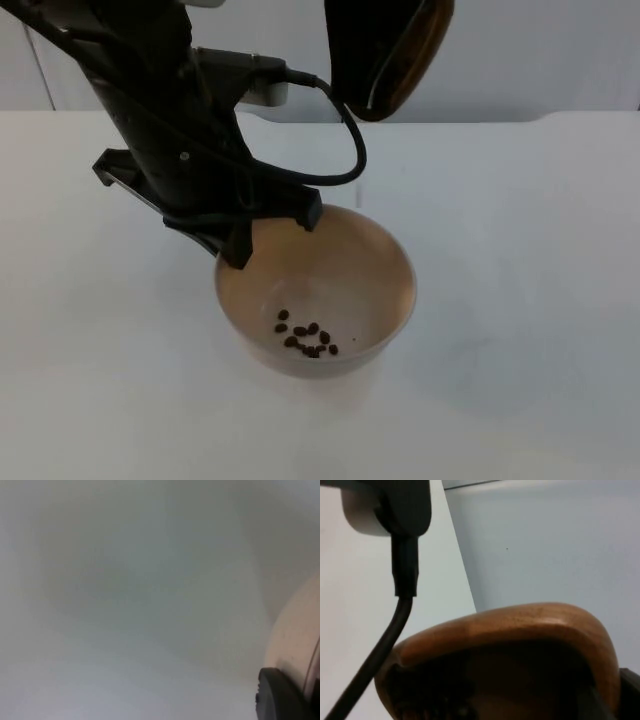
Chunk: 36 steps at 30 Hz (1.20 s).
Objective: Pick up the bowl with the left hand and pour the coffee beans from the cup into the bowl with the right hand.
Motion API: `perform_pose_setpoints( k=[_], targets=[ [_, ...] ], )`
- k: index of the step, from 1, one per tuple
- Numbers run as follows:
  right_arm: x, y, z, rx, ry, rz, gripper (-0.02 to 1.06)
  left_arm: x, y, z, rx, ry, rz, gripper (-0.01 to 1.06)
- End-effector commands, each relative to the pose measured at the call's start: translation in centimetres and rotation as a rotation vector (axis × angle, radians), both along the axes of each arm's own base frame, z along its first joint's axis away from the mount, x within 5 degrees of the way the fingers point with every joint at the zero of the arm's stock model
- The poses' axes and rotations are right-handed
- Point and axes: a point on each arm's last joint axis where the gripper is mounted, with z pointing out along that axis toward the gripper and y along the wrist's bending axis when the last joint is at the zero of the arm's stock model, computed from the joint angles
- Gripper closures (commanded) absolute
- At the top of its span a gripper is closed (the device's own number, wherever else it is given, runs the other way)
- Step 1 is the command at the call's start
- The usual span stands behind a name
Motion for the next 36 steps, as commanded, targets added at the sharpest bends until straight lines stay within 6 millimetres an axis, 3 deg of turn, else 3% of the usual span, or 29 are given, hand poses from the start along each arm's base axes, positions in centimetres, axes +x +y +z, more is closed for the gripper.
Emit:
perform_pose_setpoints(
  k=[1,12,25,36],
  targets=[
    [-0.2,0.2,0.3,0.018,-0.013,0.006,1.04,0.0,-0.2,0.1,-0.007,-0.007,0.004,1.05],
    [0.3,-0.4,-0.3,0.078,0.056,-0.048,1.04,0.0,-0.2,0.1,-0.005,-0.004,0.004,1.05],
    [2.4,-5.8,1.2,0.400,0.350,-0.282,1.04,0.0,-0.2,0.1,-0.007,-0.007,0.004,1.05],
    [4.9,-9.0,0.4,0.649,0.642,-0.390,1.04,0.0,-0.2,0.1,-0.005,-0.003,0.004,1.05]
  ],
)
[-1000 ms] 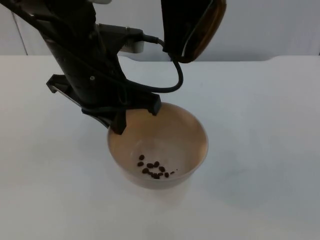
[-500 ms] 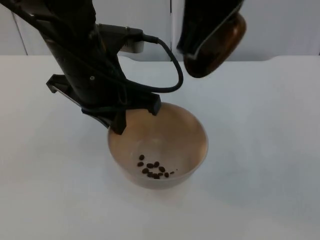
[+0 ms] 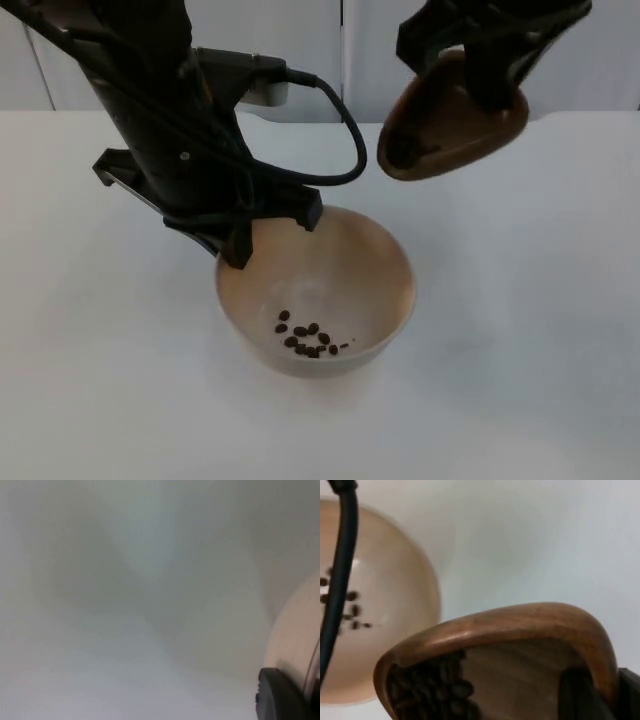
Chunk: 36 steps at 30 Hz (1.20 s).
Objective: Pick up the bowl with the left hand and pour the coffee beans from the cup into the bowl with the right hand.
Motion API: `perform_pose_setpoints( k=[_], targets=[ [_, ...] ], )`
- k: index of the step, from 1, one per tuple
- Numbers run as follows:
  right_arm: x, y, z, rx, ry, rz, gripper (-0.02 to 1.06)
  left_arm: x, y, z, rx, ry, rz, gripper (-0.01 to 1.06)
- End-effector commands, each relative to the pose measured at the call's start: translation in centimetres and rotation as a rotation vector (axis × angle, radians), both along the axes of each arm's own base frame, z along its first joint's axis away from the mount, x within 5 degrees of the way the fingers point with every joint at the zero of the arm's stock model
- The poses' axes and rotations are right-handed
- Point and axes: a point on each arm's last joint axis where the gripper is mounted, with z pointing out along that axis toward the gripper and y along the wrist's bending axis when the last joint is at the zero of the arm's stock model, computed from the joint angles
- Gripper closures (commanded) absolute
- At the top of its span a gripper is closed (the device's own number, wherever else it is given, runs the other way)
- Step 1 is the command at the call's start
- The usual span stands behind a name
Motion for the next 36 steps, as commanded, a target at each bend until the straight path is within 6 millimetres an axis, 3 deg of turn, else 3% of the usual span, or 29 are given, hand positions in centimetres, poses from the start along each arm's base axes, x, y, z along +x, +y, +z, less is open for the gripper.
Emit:
perform_pose_setpoints(
  k=[1,6,12,25,29,36],
  targets=[
    [0.2,-0.4,0.5,0.075,0.030,0.004,1.04,0.0,-0.2,0.1,-0.004,-0.001,0.004,1.05],
    [1.7,-2.3,0.4,0.203,0.122,-0.053,1.04,0.0,-0.2,0.1,-0.004,-0.001,0.004,1.05],
    [3.0,-4.3,0.4,0.216,0.121,-0.119,1.04,0.0,-0.2,0.1,-0.004,-0.001,0.004,1.05],
    [3.4,-4.5,0.4,0.206,0.088,-0.115,1.04,0.0,-0.2,0.1,-0.005,-0.008,0.002,1.05],
    [3.4,-4.7,-0.3,0.195,0.093,-0.118,1.04,-0.1,-0.2,-0.1,-0.004,-0.009,0.000,1.05],
    [4.1,-7.0,-3.2,0.197,0.133,-0.192,1.04,-0.6,0.2,-1.4,-0.010,-0.025,0.003,1.05]
  ],
)
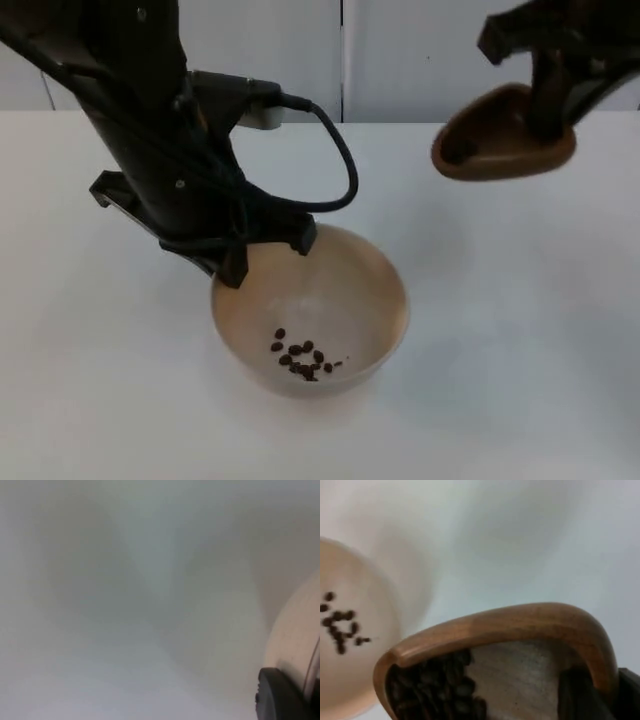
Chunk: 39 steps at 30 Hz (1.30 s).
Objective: Pick up the bowl with the left hand and pour the coffee beans from the cup into the bowl with the right hand.
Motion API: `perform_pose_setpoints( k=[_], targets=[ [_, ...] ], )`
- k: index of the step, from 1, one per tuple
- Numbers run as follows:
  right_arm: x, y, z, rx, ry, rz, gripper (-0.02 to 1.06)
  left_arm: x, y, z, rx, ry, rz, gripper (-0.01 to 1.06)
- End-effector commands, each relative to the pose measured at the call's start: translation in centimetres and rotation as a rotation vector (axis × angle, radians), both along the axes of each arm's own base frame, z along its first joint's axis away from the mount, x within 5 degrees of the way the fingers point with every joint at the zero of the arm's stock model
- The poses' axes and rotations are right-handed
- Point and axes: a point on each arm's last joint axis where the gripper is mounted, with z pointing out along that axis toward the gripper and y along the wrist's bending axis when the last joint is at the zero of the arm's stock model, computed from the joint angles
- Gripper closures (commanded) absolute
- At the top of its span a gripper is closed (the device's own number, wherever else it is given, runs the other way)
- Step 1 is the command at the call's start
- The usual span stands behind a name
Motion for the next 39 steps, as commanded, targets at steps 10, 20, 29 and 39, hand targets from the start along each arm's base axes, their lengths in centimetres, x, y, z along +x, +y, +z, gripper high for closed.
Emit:
perform_pose_setpoints(
  k=[10,20,29,39],
  targets=[
    [-0.3,-2.4,-4.2,-0.005,0.030,-0.052,1.04,-0.3,1.5,-1.3,-0.002,-0.006,0.051,1.05],
    [-1.2,-3.1,-7.7,0.013,0.015,-0.087,1.04,0.7,5.2,-1.8,-0.013,0.032,0.191,1.05],
    [-1.1,-3.4,-8.9,0.085,-0.032,-0.168,1.04,0.4,5.3,-2.4,-0.027,0.010,0.199,1.05],
    [-0.4,-3.1,-11.3,0.092,-0.005,-0.215,1.04,0.1,5.3,-2.5,-0.018,0.029,0.196,1.05]
  ],
)
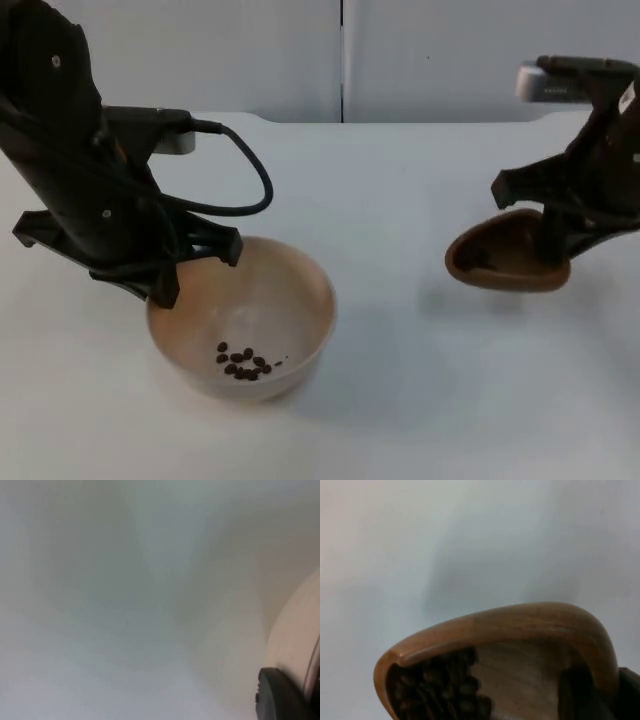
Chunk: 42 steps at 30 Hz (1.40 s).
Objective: Pick up the bowl with the left hand and pour the coffee beans from the cup into the bowl with the right hand.
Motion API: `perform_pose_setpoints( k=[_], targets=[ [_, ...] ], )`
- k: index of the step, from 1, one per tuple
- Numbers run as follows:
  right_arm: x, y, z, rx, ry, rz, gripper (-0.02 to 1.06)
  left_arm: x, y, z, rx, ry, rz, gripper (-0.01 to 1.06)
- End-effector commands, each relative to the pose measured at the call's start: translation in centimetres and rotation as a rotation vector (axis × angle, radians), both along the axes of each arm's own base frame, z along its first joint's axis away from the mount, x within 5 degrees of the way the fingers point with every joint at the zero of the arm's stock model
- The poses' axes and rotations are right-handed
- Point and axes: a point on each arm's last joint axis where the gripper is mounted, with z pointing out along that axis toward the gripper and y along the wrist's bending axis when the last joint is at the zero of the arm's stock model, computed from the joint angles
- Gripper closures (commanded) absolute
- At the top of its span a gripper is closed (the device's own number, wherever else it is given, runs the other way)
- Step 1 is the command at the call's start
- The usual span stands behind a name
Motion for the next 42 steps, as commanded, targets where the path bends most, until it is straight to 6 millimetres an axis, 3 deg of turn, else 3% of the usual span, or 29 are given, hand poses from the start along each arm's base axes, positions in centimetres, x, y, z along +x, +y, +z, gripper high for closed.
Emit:
perform_pose_setpoints(
  k=[1,18,42],
  targets=[
    [0.2,-0.1,-0.6,0.004,0.001,-0.015,1.04,-0.2,0.0,0.0,-0.006,0.008,0.010,1.05],
    [0.6,0.0,-5.3,-0.022,0.087,-0.044,1.04,-0.1,0.0,0.0,0.001,0.003,-0.001,1.05],
    [0.8,0.1,-5.6,-0.017,0.078,-0.050,1.04,-0.1,0.0,0.0,-0.001,0.002,0.001,1.05]
  ],
)
